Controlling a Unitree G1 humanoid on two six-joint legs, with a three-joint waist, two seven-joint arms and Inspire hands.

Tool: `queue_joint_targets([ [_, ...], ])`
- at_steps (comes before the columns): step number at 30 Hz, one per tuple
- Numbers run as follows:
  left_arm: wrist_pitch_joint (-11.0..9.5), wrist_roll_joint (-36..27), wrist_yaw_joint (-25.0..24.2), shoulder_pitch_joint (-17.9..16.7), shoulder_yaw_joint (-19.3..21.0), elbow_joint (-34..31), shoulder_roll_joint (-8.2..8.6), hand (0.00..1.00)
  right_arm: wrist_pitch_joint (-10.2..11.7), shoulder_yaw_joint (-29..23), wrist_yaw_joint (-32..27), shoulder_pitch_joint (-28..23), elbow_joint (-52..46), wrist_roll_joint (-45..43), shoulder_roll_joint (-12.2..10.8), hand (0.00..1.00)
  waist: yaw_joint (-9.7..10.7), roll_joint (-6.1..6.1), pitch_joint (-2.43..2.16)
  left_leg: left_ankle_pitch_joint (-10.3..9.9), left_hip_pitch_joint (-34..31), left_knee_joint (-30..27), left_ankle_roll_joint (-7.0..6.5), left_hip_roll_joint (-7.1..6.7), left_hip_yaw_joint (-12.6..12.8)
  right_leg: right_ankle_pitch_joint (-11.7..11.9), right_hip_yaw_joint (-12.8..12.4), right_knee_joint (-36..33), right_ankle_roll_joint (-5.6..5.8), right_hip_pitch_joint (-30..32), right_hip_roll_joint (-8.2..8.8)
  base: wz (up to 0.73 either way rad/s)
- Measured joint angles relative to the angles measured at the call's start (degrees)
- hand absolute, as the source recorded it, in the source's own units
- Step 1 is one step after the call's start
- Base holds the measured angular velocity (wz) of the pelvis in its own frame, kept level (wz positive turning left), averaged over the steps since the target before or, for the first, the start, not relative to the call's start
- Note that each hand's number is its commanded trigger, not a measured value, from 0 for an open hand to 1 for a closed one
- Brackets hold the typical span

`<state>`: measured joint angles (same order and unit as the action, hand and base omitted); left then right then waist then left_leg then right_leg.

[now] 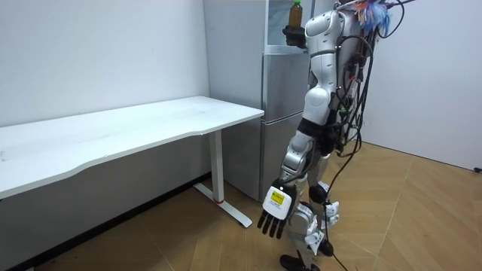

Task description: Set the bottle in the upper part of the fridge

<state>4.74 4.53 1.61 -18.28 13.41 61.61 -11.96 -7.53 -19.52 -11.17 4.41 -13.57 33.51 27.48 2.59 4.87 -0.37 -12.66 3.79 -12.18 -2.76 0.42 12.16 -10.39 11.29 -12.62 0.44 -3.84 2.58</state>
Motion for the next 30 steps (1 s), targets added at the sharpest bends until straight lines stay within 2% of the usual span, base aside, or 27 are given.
queue_joint_targets([
  [4,0.06,0.12,0.25,-0.22,0.01,0.02,0.01,0.00,-0.16,0.00,-1.06,0.10,2.66,0.40,0.00,1.00,-0.92,-0.12,0.22,-0.01,-0.20,0.41,0.00,0.00,-0.05,0.00,0.04,-0.01,0.00,0.03,-0.04,0.00],
  [9,0.11,0.09,0.22,-0.79,0.17,0.04,-0.01,0.00,-0.26,0.00,-3.23,1.37,4.58,3.45,0.02,1.00,-1.62,-0.09,0.26,-0.01,-0.18,0.45,0.01,0.01,-0.27,0.00,0.19,-0.03,0.00,0.03,-0.07,0.00],
  [14,0.09,0.09,0.23,-0.87,0.17,-0.57,-0.04,0.00,-0.26,0.04,-5.76,3.68,6.26,4.46,0.26,1.00,-2.20,0.68,0.67,0.00,-0.30,0.45,0.02,0.02,-0.39,0.00,0.38,-0.03,0.00,0.08,-0.06,0.00],
  [18,0.05,0.09,0.24,-1.06,0.16,-1.30,-0.05,0.00,-0.26,0.12,-6.78,3.71,6.25,4.65,0.31,1.00,-2.82,0.90,0.56,0.00,-0.28,0.46,0.01,-0.01,-0.38,0.00,0.51,-0.06,0.00,0.11,-0.03,0.00],
  [22,0.04,0.10,0.30,-1.16,0.20,-1.27,-0.11,0.00,-0.26,0.11,-7.89,3.80,6.26,7.26,2.37,1.00,-2.78,0.81,0.48,0.01,-0.10,0.42,0.00,-0.12,-0.40,-0.01,1.52,-0.09,0.01,0.10,0.17,0.00],
  [27,0.05,0.14,0.29,-1.27,0.53,-1.11,-0.11,0.00,-0.26,0.11,-8.32,4.57,6.27,9.05,3.26,1.00,-2.80,0.81,0.45,0.01,-0.05,0.37,0.00,-0.07,-0.36,-0.01,1.54,-0.10,0.01,0.07,0.14,0.00],
  [30,0.21,0.07,0.50,-1.28,2.09,-0.89,-0.07,0.00,-0.26,0.23,-8.05,5.43,7.72,9.13,4.30,1.00,-2.89,0.94,0.40,0.01,-0.10,0.54,0.00,-0.07,-0.40,-0.01,1.52,-0.16,0.01,-0.04,0.14,0.00],
])
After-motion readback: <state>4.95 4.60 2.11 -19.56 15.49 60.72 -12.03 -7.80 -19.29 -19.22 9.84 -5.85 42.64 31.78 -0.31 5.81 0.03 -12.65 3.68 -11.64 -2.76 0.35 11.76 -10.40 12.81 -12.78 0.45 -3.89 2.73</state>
